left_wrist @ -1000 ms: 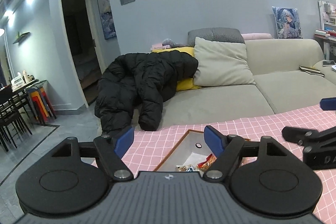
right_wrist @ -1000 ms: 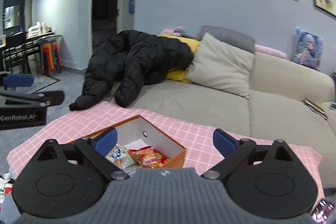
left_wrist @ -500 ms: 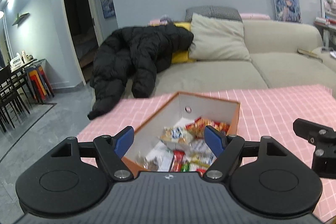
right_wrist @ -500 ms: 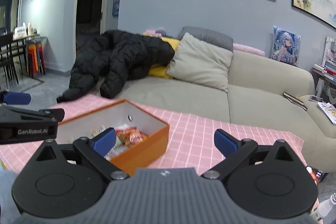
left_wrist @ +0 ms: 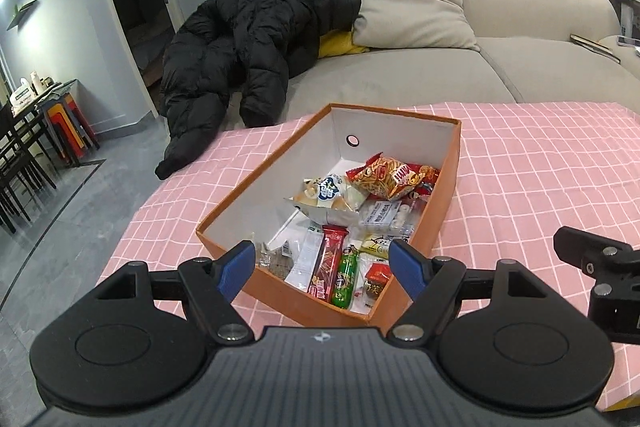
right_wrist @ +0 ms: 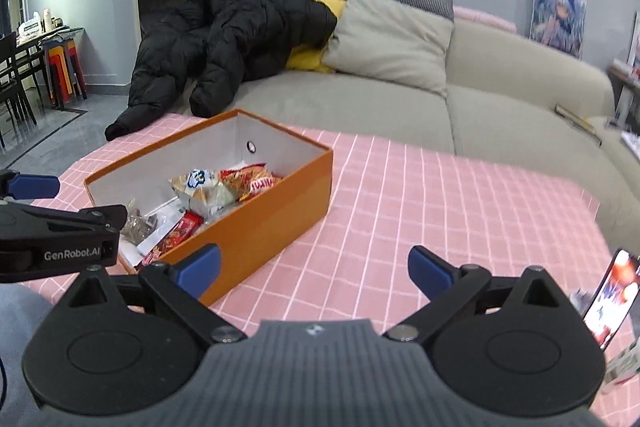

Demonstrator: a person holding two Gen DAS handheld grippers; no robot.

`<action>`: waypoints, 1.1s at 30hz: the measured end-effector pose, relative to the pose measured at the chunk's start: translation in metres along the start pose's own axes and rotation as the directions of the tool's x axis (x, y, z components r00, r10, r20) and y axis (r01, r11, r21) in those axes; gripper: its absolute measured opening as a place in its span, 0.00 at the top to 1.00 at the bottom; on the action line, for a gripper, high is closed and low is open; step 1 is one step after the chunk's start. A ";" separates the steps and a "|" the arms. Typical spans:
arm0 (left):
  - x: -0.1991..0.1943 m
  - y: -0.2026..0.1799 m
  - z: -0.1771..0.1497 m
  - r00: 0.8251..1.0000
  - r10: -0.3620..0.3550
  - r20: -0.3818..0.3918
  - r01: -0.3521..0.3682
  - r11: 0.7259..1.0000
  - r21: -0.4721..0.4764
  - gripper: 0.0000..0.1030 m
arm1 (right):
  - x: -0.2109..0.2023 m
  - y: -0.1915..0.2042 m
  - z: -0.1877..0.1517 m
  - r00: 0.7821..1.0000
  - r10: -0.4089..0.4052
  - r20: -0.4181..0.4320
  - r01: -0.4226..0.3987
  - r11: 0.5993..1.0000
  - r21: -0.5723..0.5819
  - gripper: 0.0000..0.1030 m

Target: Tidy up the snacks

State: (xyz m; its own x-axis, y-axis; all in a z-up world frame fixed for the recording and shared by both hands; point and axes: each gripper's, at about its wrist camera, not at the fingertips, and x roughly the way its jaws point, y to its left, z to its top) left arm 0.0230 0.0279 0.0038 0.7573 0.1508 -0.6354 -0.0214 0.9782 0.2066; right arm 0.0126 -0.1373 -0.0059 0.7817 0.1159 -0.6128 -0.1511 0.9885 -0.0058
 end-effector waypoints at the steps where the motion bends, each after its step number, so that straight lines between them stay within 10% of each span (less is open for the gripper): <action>1: 0.000 -0.001 0.001 1.000 0.001 0.000 -0.001 1.000 0.003 0.14 | 0.001 0.000 0.000 1.000 0.000 -0.001 0.000 1.000 0.004 0.06; 33: -0.001 -0.006 0.008 1.000 -0.010 -0.008 0.010 1.000 0.013 0.13 | 0.001 -0.001 -0.002 1.000 0.000 -0.001 0.000 1.000 0.015 0.06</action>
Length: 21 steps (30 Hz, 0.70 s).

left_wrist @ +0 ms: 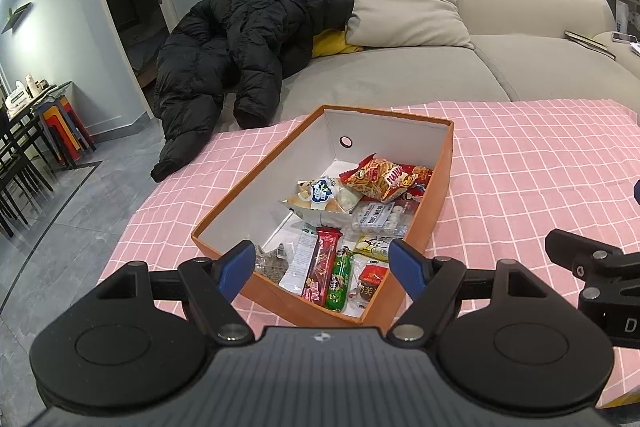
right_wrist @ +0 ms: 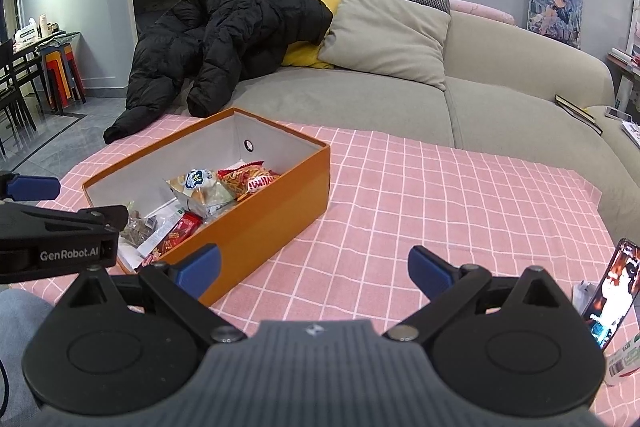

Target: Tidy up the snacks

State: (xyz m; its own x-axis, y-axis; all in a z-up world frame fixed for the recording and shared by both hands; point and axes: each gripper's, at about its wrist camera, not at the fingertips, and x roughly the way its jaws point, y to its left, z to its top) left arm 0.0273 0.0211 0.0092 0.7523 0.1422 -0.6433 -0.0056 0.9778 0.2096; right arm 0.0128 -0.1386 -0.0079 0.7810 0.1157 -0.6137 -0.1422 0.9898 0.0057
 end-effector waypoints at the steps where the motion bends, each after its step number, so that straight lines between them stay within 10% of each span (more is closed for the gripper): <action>1: 0.000 0.000 0.000 1.000 -0.001 0.000 0.001 1.000 0.001 0.14 | 0.000 0.000 0.000 1.000 0.000 0.000 0.000 1.000 -0.001 0.06; 21: -0.001 -0.002 0.001 1.000 -0.002 -0.003 0.002 1.000 0.002 0.13 | 0.000 0.002 -0.001 1.000 -0.005 -0.005 0.005 1.000 0.005 0.06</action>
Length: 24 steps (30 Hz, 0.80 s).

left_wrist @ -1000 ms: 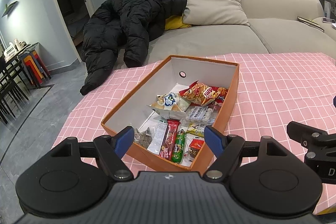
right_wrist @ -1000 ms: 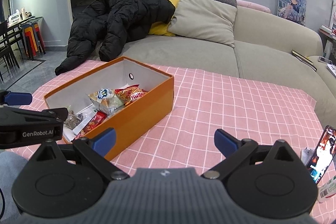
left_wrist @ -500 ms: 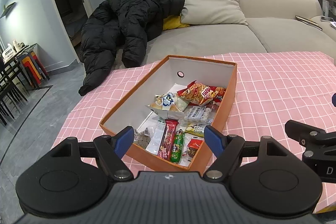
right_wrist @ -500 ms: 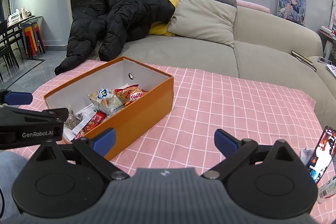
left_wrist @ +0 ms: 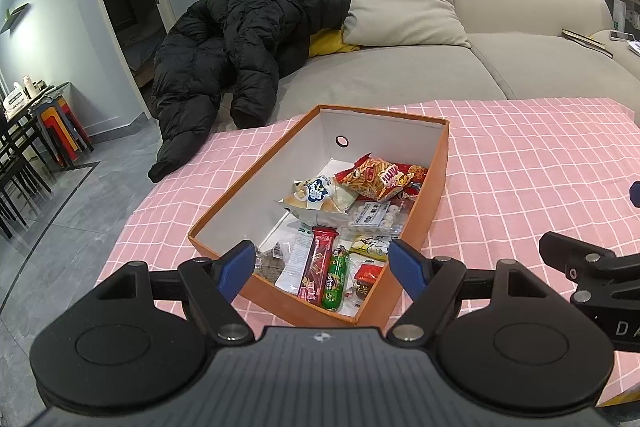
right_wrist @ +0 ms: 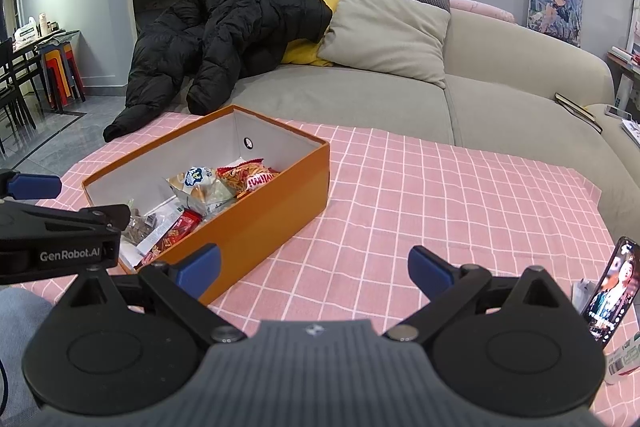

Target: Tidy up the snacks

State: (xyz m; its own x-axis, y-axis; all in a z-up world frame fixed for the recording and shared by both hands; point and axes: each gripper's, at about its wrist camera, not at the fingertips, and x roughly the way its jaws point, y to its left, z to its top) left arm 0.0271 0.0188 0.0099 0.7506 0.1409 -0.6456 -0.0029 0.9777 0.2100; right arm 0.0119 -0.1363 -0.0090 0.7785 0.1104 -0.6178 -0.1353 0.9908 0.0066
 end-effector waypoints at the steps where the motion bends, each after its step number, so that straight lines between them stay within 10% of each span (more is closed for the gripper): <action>1: 0.000 -0.001 0.000 1.000 -0.001 0.000 0.001 1.000 0.001 0.13 | 0.000 0.000 0.000 1.000 0.000 0.000 0.000 1.000 0.000 0.06; 24: 0.003 -0.007 -0.002 1.000 -0.013 -0.009 0.014 1.000 0.009 0.14 | 0.000 0.000 -0.001 1.000 0.000 -0.004 0.000 1.000 0.002 0.06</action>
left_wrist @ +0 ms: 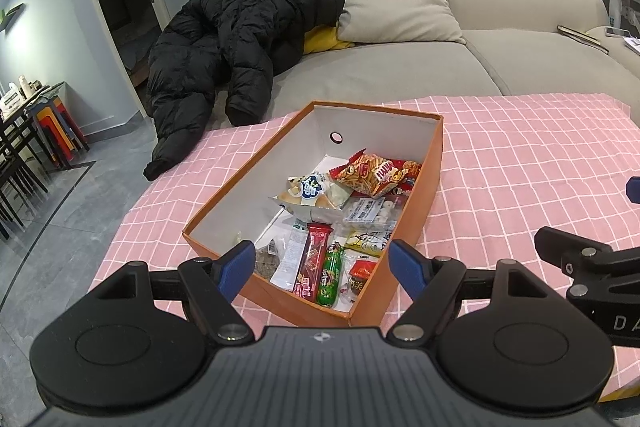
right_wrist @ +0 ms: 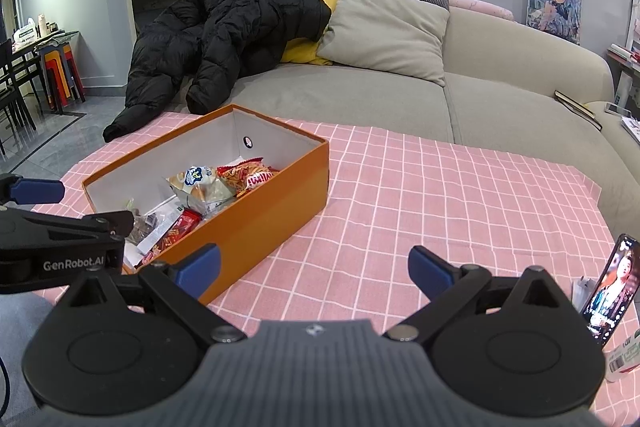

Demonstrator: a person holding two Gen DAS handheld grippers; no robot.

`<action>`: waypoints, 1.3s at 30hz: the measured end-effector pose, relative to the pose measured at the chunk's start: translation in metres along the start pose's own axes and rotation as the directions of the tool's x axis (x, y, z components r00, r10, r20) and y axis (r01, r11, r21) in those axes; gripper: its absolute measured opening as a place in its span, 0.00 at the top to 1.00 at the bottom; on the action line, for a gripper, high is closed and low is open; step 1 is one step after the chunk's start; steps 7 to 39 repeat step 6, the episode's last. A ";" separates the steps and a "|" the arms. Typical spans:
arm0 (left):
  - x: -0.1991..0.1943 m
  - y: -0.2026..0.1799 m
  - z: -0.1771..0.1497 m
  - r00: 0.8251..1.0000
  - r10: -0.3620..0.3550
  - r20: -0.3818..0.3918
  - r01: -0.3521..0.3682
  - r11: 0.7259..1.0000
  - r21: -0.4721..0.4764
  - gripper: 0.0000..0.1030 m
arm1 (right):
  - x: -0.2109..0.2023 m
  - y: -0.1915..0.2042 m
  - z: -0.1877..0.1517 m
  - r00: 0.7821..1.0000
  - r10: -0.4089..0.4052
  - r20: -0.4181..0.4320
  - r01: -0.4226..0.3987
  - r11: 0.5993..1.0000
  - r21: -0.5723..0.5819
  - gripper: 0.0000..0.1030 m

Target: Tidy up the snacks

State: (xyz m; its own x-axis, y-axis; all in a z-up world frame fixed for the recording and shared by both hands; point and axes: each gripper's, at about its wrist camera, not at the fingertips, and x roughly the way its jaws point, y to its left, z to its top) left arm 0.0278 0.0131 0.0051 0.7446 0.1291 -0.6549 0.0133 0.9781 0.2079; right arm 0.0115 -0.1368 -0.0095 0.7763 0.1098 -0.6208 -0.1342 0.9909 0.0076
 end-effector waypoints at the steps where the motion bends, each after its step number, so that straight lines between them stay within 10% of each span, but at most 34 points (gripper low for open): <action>1: 0.000 0.000 0.000 1.000 -0.003 0.002 0.003 1.000 0.000 0.14 | 0.000 0.000 0.000 1.000 0.000 0.000 0.000 1.000 0.000 0.06; 39: -0.001 0.002 0.001 1.000 -0.007 0.009 0.007 1.000 -0.006 0.14 | 0.000 0.000 0.000 1.000 0.000 -0.001 0.000 1.000 0.000 0.06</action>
